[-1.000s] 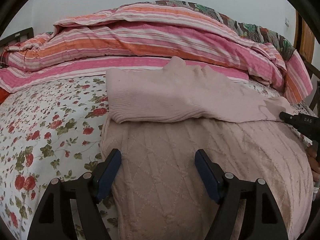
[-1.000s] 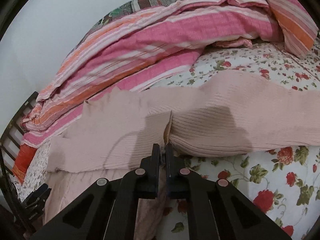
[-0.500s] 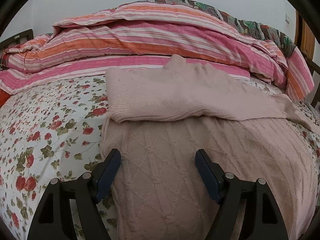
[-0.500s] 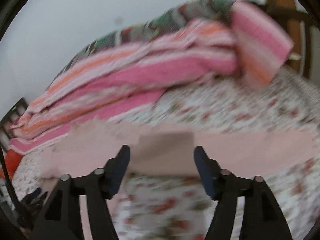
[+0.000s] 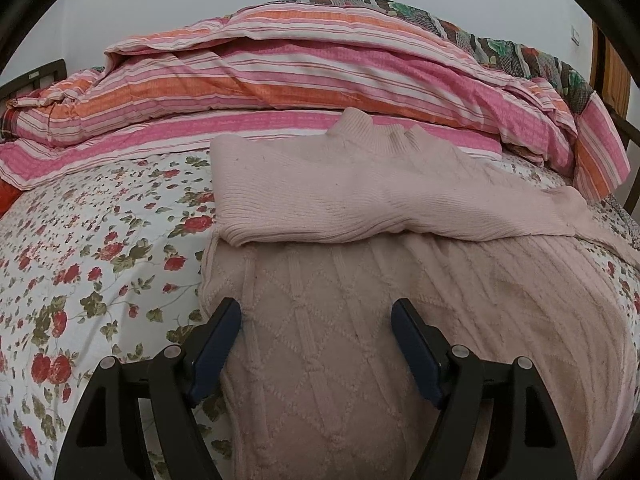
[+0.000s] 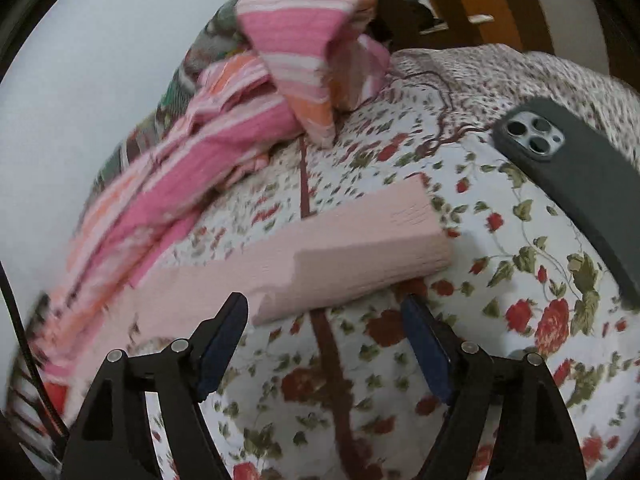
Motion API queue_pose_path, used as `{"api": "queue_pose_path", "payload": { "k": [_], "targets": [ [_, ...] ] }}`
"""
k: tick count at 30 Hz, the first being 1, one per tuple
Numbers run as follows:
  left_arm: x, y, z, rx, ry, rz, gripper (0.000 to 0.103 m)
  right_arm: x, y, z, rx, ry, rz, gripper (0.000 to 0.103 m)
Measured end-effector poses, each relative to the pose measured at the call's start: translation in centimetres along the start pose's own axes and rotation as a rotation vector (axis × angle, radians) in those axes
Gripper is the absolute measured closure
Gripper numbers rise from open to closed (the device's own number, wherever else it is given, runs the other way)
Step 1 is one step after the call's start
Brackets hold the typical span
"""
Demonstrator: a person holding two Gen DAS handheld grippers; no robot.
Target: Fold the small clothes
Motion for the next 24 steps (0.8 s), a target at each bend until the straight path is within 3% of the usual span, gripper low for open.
{"api": "queue_pose_path", "payload": {
  "k": [4, 6, 7, 8, 10, 14, 17, 24],
  "targets": [
    [0.0, 0.0, 0.0, -0.004, 0.003, -0.001, 0.026, 1.1, -0.5, 0.5, -0.014, -0.004, 0.038, 0.025],
    [0.1, 0.0, -0.1, -0.007, 0.005, -0.001, 0.026, 1.6, -0.8, 0.6, -0.041, 0.009, 0.047, 0.032],
    [0.1, 0.0, -0.1, -0.009, 0.006, -0.001, 0.026, 1.9, -1.0, 0.8, -0.071, 0.023, 0.048, 0.046],
    [0.1, 0.0, -0.1, -0.01, 0.007, -0.001, 0.026, 2.3, -1.3, 0.9, -0.104, 0.042, 0.047, 0.069],
    [0.1, 0.0, -0.1, -0.014, 0.009, 0.001, 0.026, 2.7, -1.8, 1.7, -0.161, 0.072, 0.026, 0.097],
    [0.2, 0.2, -0.3, -0.029, 0.024, 0.007, 0.027, 3.5, -1.3, 1.2, -0.189, 0.087, 0.05, 0.097],
    [0.2, 0.4, -0.5, -0.05, 0.041, 0.015, 0.027, 4.4, 0.0, -1.3, -0.224, 0.147, 0.091, 0.098],
    [0.3, 1.8, -1.9, -0.108, 0.134, 0.045, 0.025, 6.6, 2.0, -12.3, -0.249, 0.364, 0.165, 0.098]
  ]
}}
Point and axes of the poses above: each gripper's, at about its wrist camera, not at the fingertips, and y roughly against the way its jaws point, z to its right, x to its top, the point moved 10 cm from there along -y, roughly the way its jaws point, and after that the axes turned 6 degrees about x, right-handed, at the moved point
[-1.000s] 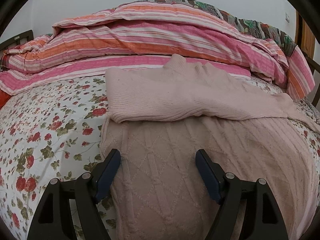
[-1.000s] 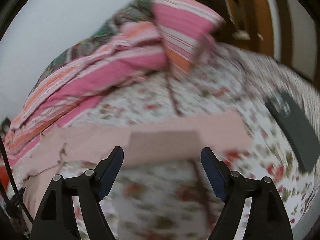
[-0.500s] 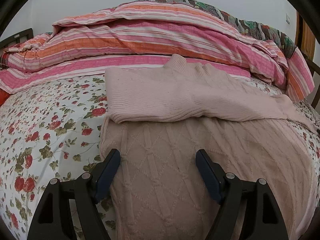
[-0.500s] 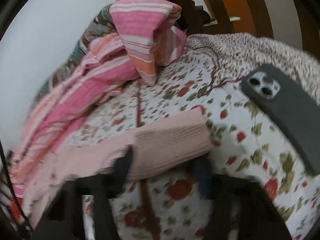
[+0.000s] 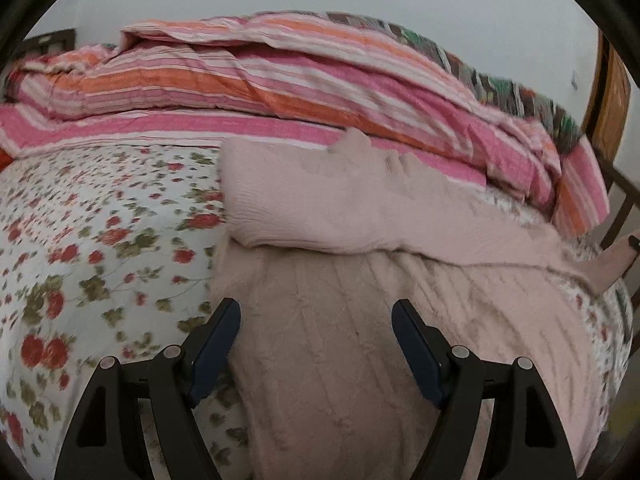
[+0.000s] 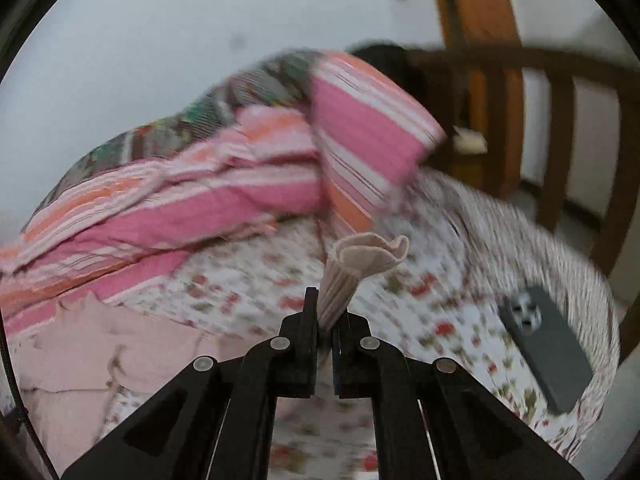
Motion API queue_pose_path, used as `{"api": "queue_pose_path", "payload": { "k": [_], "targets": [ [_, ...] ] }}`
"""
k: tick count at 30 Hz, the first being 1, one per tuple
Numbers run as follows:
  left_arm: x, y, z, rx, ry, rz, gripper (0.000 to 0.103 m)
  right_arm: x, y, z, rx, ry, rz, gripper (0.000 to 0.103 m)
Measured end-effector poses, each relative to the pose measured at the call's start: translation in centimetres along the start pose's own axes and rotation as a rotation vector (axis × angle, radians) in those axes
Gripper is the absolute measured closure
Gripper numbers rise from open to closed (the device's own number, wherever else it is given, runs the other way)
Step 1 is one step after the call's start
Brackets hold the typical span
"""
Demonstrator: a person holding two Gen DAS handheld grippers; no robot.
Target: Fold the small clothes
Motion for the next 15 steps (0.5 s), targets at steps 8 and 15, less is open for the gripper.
{"api": "queue_pose_path", "payload": {
  "k": [8, 15],
  "targets": [
    [0.6, 3.2, -5.8, 0.118, 0.067, 0.067, 0.023, 2.4, 0.8, -19.4, 0.141, 0.251, 0.032, 0.098],
    [1.0, 6.0, -12.4, 0.212, 0.097, 0.105, 0.023, -2.5, -0.7, -38.0, 0.347, 0.43, -0.016, 0.098]
  ]
}}
Point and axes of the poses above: each gripper's, at about its wrist camera, not at the fingertips, and y roughly against the way its jaws point, z to its right, x to its top, the point moved 10 cm from there along -y, roughly the way its jaws point, and after that the axes turned 6 degrees about x, right-handed, at the moved point
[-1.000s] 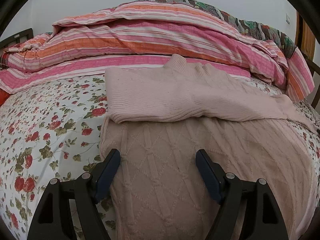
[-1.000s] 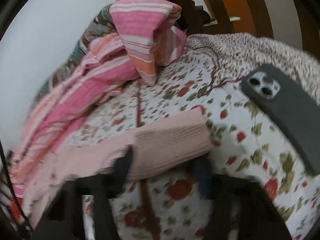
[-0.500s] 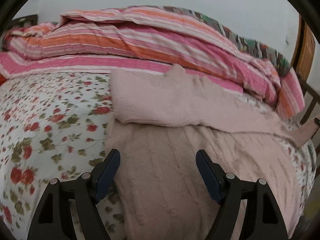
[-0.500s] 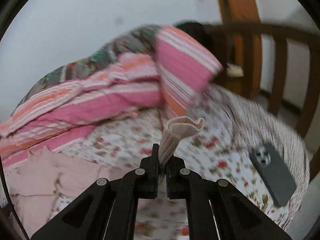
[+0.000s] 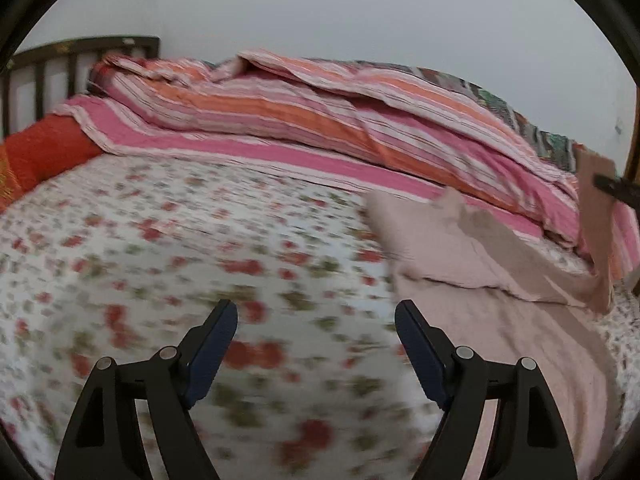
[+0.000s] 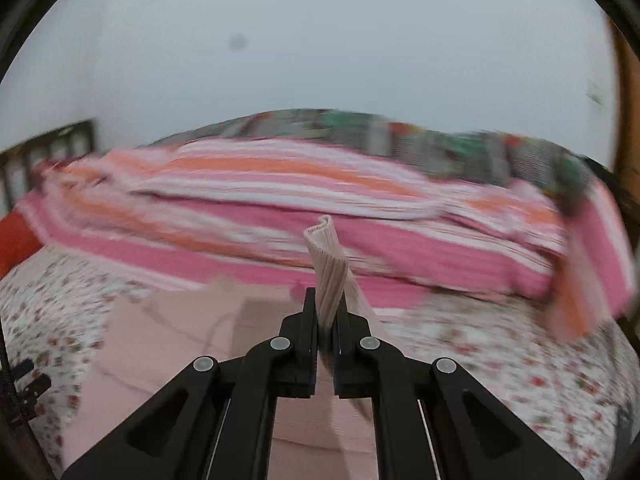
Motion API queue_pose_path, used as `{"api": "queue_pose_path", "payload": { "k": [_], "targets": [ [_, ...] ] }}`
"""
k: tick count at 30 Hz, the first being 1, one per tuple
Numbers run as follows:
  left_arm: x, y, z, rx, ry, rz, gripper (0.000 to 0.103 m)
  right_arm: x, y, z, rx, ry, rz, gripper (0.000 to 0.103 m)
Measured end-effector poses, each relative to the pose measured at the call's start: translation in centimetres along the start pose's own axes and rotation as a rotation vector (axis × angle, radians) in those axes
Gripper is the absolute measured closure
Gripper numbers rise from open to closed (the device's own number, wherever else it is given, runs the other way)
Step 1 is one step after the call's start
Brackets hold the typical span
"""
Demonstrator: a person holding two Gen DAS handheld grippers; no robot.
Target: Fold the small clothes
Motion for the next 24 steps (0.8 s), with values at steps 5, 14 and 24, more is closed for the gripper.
{"api": "queue_pose_path", "payload": {
  "k": [5, 14, 24],
  "targets": [
    [-0.2, 0.7, -3.3, 0.011, 0.02, -0.009, 0.023, -1.7, -5.8, -11.2, 0.19, 0.018, -0.075, 0.098],
    [-0.9, 0.7, -4.3, -0.006, 0.021, -0.002, 0.023, -8.0, -12.8, -19.8, 0.272, 0.046, -0.24, 0.098],
    [-1.0, -0.1, -0.1, -0.115, -0.017, -0.077, 0.023, -8.3, -10.2, -18.2, 0.399, 0.019, -0.253, 0.029]
  ]
}}
Point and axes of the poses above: each gripper's, at about its wrist camera, not at the fingertips, and y roughly against the way its jaws point, z to its right, x to its top, the point moved 10 cm from there along -y, roughly the way its jaws point, and after that the axes turned 6 degrees about x, right-handed, at the moved point
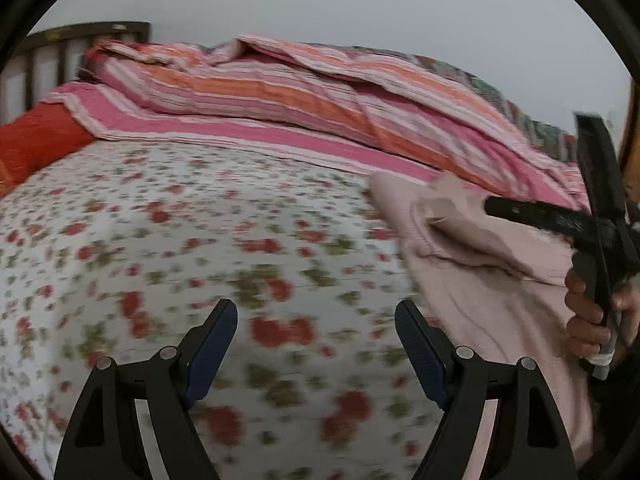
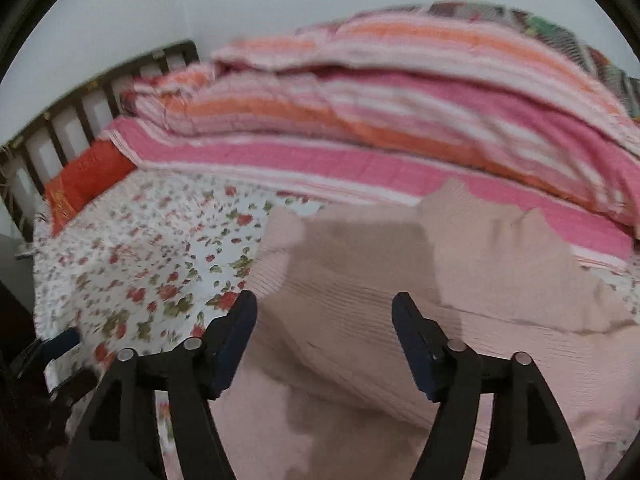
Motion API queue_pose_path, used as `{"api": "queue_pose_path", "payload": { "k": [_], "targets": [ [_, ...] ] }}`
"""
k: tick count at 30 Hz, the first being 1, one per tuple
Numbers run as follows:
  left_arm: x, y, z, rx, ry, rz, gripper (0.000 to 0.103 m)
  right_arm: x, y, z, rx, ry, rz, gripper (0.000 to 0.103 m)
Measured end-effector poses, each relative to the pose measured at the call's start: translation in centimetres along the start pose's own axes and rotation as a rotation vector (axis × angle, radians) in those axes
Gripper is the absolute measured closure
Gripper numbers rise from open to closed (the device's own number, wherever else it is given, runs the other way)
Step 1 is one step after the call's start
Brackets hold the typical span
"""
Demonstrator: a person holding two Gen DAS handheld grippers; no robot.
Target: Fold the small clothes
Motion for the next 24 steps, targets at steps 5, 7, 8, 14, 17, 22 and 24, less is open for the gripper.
{"api": "queue_pose_path", "payload": {
  "k": [5, 7, 8, 14, 17, 22, 24],
  "targets": [
    [1.6, -1.0, 5.5, -0.191, 0.026, -0.052, 0.025, -2.5, 7.1, 7.0, -0.055, -0.082, 0.077, 0.026],
    [2.3, -1.7, 7.5, -0.237, 0.038, -0.064, 0.028, -4.0, 9.9, 11.1, -0.12, -0.119, 0.1, 0.026],
    [2.7, -2.2, 8.6, -0.258, 0.037, -0.068, 0.03, -4.5, 10.7, 12.7, -0.15, -0.133, 0.107, 0.026],
    [4.0, -6.2, 13.6, -0.289, 0.052, -0.134, 0.049, -8.6, 14.6, 21.6, -0.244, -0.282, 0.143, 0.026],
    [4.2, -8.3, 13.7, -0.257, 0.096, -0.163, 0.055, -10.2, 14.9, 23.9, -0.264, -0.325, 0.142, 0.026],
    [4.8, -11.5, 13.1, -0.223, 0.163, -0.199, 0.086, -10.2, 15.5, 24.9, -0.228, -0.357, 0.156, 0.026],
    [5.1, -11.9, 13.4, -0.245, 0.16, -0.205, 0.097, -9.9, 15.6, 25.0, -0.235, -0.355, 0.154, 0.026]
  ]
}}
Point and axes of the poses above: each gripper's, at about its wrist camera, not at the fingertips, and y roughly against the way its jaws point, z to its right, x to its top, the point moved 10 cm from there along -y, roughly the way its jaws point, and after that the axes turned 6 degrees about x, right-handed, at the moved point
